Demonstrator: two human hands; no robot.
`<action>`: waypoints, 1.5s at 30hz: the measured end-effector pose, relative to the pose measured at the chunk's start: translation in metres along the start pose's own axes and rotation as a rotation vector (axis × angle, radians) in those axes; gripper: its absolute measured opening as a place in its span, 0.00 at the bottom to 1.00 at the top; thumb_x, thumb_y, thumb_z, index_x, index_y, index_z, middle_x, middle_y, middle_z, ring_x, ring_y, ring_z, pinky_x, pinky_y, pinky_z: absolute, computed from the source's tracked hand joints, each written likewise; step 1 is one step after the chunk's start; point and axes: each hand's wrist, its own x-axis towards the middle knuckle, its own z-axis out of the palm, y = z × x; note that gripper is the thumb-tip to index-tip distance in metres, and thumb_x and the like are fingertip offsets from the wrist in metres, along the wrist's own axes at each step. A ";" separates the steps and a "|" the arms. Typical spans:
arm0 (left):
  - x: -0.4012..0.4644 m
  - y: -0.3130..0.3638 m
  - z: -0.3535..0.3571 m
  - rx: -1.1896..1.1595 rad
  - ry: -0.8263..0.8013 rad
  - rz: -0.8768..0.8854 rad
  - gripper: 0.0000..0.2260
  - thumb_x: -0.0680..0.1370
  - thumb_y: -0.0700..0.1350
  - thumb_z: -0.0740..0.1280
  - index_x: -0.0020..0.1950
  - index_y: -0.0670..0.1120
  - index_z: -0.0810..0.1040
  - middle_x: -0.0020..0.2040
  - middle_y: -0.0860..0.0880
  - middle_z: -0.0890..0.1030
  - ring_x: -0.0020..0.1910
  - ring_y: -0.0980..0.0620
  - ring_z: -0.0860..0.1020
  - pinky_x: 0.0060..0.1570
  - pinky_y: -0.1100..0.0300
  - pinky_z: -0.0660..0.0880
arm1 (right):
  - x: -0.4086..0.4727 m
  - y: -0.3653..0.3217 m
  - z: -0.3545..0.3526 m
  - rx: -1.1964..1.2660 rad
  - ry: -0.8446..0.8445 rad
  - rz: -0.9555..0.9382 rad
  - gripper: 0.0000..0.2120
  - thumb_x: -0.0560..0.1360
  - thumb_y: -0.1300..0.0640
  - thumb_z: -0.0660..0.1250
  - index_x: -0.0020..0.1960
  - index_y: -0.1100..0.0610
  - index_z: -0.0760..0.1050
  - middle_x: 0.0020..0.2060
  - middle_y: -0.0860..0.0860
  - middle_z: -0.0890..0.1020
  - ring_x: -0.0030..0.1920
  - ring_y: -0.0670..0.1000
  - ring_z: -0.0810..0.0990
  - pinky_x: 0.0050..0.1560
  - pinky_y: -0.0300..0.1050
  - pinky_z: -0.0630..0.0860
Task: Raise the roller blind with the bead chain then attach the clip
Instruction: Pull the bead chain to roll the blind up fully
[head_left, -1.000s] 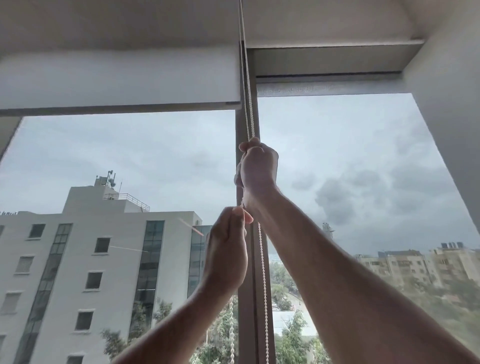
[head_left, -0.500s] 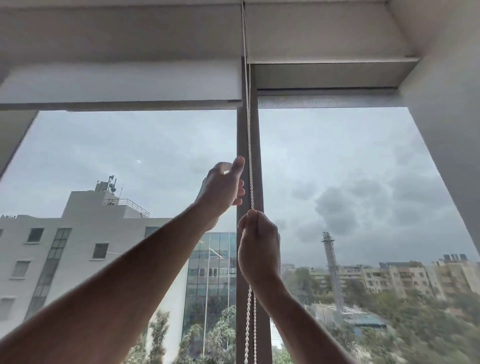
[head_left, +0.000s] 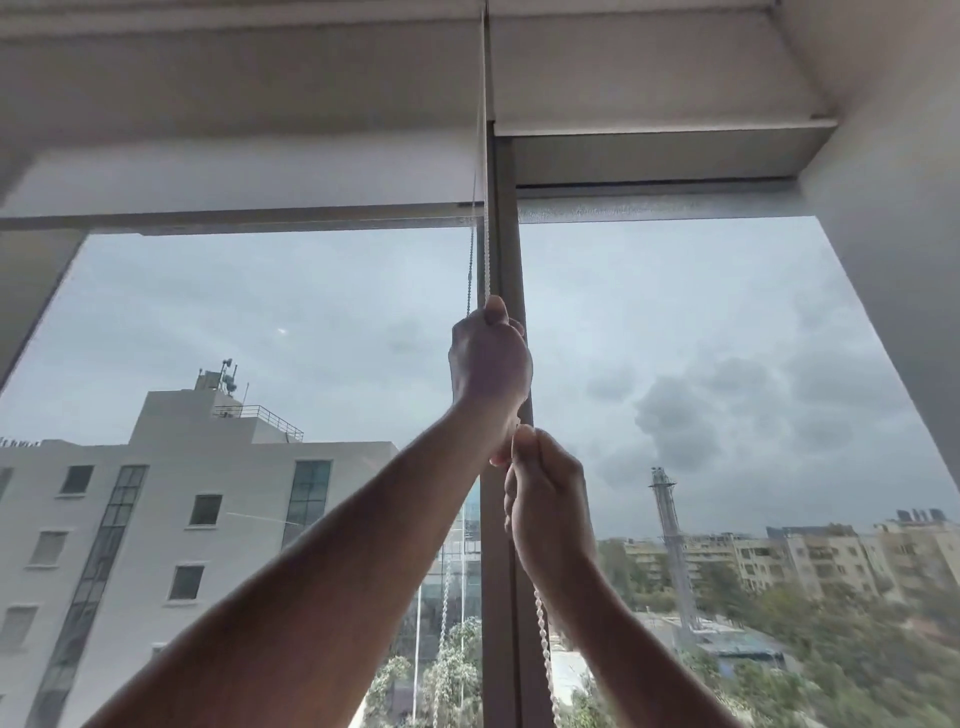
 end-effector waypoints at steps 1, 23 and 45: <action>-0.001 0.002 -0.001 0.029 0.002 0.044 0.19 0.78 0.52 0.53 0.29 0.47 0.69 0.24 0.49 0.68 0.29 0.44 0.68 0.32 0.52 0.66 | 0.004 -0.001 -0.002 0.069 0.005 0.050 0.19 0.81 0.47 0.56 0.37 0.56 0.73 0.24 0.45 0.65 0.27 0.50 0.62 0.32 0.46 0.60; -0.099 -0.086 -0.043 0.299 0.001 0.326 0.20 0.84 0.42 0.56 0.31 0.51 0.67 0.25 0.55 0.68 0.26 0.62 0.70 0.29 0.71 0.67 | 0.105 -0.062 0.042 0.346 -0.084 0.460 0.18 0.84 0.49 0.49 0.48 0.57 0.74 0.27 0.48 0.72 0.19 0.45 0.67 0.19 0.34 0.63; -0.004 -0.063 -0.077 0.046 -0.174 -0.038 0.22 0.82 0.59 0.57 0.42 0.43 0.78 0.25 0.49 0.73 0.27 0.52 0.74 0.27 0.61 0.77 | 0.031 -0.007 0.030 -0.044 0.150 -0.077 0.11 0.83 0.58 0.53 0.56 0.54 0.74 0.41 0.48 0.76 0.38 0.48 0.74 0.42 0.42 0.70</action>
